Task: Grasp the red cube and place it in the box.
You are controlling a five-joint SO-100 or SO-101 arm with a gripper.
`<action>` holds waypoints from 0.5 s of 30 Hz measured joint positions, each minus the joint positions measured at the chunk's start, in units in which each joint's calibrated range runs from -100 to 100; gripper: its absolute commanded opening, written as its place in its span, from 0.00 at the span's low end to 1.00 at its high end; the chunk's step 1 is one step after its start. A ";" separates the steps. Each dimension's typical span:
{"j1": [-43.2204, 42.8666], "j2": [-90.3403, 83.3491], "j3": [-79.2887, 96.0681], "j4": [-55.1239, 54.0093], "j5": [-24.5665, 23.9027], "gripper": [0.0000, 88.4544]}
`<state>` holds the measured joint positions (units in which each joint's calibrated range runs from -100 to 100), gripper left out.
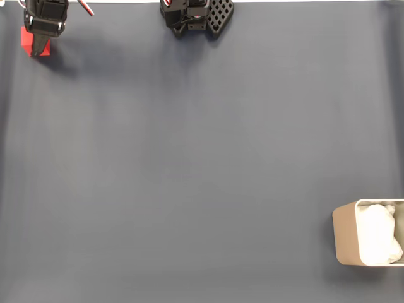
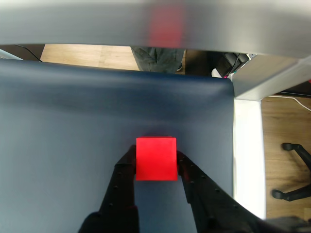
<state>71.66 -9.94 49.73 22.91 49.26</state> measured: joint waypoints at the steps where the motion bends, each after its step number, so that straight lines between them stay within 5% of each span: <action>1: 0.00 0.00 0.00 0.00 0.00 0.13; 15: -0.45 0.00 -0.18 0.40 0.00 0.12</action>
<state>71.22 -9.94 49.55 23.31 49.26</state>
